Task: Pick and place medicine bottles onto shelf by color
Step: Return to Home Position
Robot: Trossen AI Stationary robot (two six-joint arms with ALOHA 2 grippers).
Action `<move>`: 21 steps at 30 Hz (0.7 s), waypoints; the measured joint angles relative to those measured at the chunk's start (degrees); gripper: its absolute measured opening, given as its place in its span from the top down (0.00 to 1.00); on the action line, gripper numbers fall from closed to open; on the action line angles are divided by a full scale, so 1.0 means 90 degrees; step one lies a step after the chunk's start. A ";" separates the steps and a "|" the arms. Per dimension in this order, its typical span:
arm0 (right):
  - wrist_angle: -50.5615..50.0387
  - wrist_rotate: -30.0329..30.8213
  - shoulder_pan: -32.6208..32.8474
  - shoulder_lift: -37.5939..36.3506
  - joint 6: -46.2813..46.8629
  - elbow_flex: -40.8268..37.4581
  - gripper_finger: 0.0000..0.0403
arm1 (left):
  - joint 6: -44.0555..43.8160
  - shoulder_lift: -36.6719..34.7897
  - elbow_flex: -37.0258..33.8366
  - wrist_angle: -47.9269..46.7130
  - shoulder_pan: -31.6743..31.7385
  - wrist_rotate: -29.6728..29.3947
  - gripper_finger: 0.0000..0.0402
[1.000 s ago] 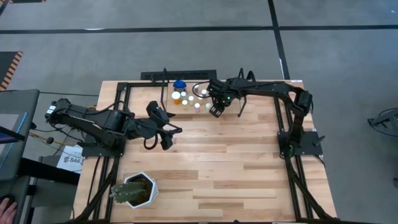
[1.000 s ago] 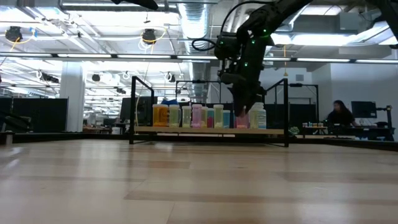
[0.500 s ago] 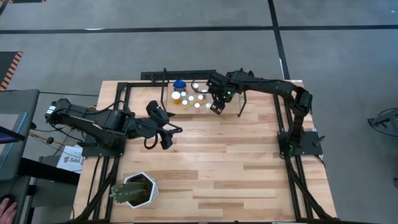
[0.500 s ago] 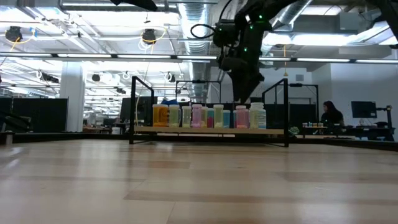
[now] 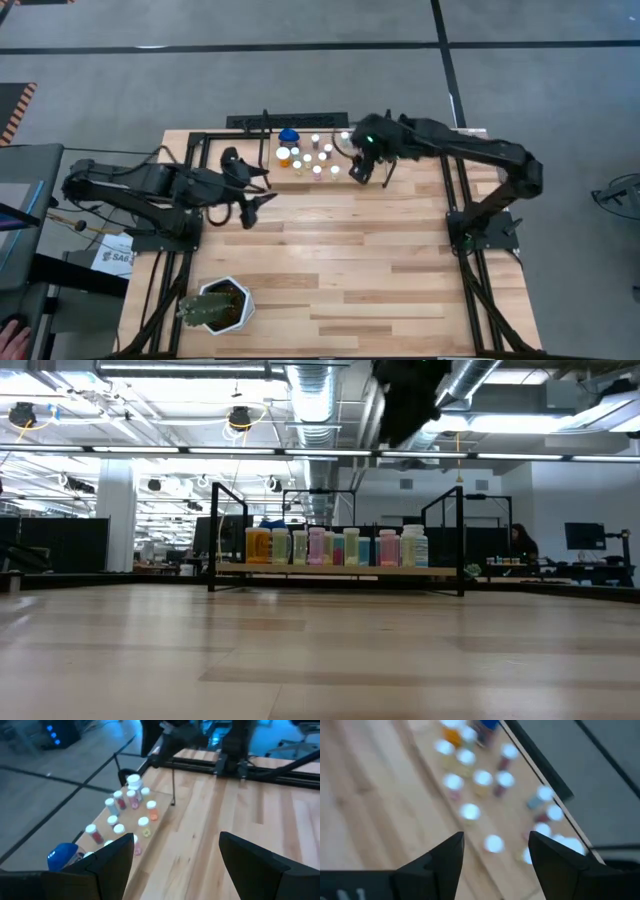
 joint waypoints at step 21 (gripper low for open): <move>0.3859 0.0853 0.2515 -0.3679 0.1005 -0.4824 0.39 | 0.0615 -0.2587 0.0007 -0.0748 -0.0004 0.0724 0.30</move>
